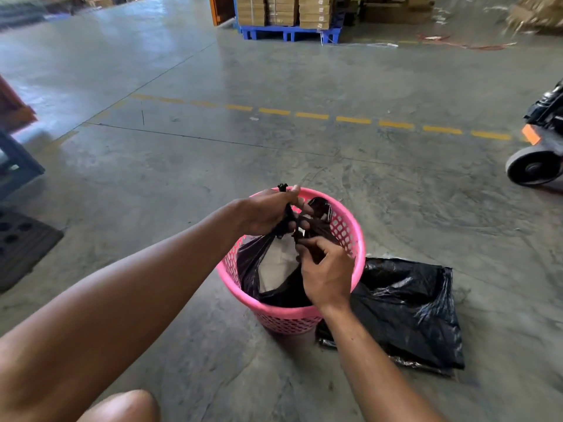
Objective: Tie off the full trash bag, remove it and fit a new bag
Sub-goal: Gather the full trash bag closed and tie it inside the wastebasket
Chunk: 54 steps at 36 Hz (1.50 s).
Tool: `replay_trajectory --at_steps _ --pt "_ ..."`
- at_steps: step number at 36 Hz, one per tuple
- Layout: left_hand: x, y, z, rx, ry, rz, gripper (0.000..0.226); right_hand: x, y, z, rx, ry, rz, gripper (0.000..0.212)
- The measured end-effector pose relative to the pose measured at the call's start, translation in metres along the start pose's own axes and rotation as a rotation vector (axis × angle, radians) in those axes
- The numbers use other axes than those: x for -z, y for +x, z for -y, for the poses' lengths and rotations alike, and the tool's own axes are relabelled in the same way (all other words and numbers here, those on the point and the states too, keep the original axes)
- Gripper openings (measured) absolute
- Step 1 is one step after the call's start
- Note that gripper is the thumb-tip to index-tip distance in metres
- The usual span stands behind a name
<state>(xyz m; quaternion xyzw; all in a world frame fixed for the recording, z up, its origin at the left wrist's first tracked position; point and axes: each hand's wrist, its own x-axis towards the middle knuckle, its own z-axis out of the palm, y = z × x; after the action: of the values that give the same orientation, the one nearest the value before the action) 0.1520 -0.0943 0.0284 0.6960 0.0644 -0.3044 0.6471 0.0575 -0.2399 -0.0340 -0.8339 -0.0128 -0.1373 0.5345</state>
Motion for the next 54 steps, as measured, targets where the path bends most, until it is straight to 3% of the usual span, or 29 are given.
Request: replay_trajectory --at_steps 3,7,8,10,14,17,19,23,31,34,36,42,48,50,54 --pt "-0.005 -0.003 0.005 -0.194 0.348 -0.121 0.052 0.001 0.001 -0.007 -0.036 -0.017 0.043 0.010" --pt "0.005 -0.010 0.030 -0.685 1.270 -0.256 0.029 0.014 0.021 0.000 0.078 -0.058 -0.119 0.012" --pt "0.007 -0.014 0.038 -0.806 1.403 -0.272 0.025 0.017 0.029 0.004 0.106 -0.070 -0.140 0.014" --pt "0.009 -0.018 0.051 -0.957 1.512 -0.263 0.023 0.021 0.049 0.009 0.154 -0.085 -0.081 0.027" --pt "0.011 -0.016 0.064 -1.040 1.544 -0.274 0.019 0.024 0.086 0.021 0.292 -0.177 0.289 0.067" --pt "0.007 -0.014 0.066 -1.061 1.532 -0.287 0.026 0.028 0.100 0.033 0.282 -0.255 0.547 0.067" --pt "0.005 -0.011 0.067 -1.055 1.542 -0.284 0.033 0.029 0.104 0.036 0.243 -0.292 0.619 0.058" --pt "0.003 -0.009 0.075 -1.033 1.473 -0.310 0.025 0.033 0.105 0.033 0.242 -0.346 0.547 0.038" --pt "0.001 -0.016 0.078 -0.892 1.108 -0.428 0.021 0.046 0.102 0.014 0.181 -0.307 0.514 0.010" --pt "0.012 -0.019 0.084 -0.777 1.356 -0.635 0.035 0.049 0.103 0.005 0.189 -0.311 0.518 0.011" --pt "0.024 -0.018 0.093 -0.663 1.456 -0.689 0.037 0.050 0.103 -0.004 0.185 -0.335 0.535 0.013" --pt "0.043 -0.027 0.112 -0.122 1.693 -0.590 0.035 0.052 0.094 -0.037 0.131 -0.578 0.540 0.013" --pt "0.037 -0.028 0.104 0.168 1.852 -0.482 0.042 0.045 0.084 -0.039 0.149 -0.849 0.531 0.024" --pt "0.036 -0.028 0.101 0.158 1.844 -0.457 0.043 0.043 0.082 -0.037 0.143 -0.903 0.514 0.022" --pt "0.056 -0.031 0.105 -0.115 1.552 -0.406 0.032 0.046 0.087 -0.035 0.116 -0.894 0.448 0.011"
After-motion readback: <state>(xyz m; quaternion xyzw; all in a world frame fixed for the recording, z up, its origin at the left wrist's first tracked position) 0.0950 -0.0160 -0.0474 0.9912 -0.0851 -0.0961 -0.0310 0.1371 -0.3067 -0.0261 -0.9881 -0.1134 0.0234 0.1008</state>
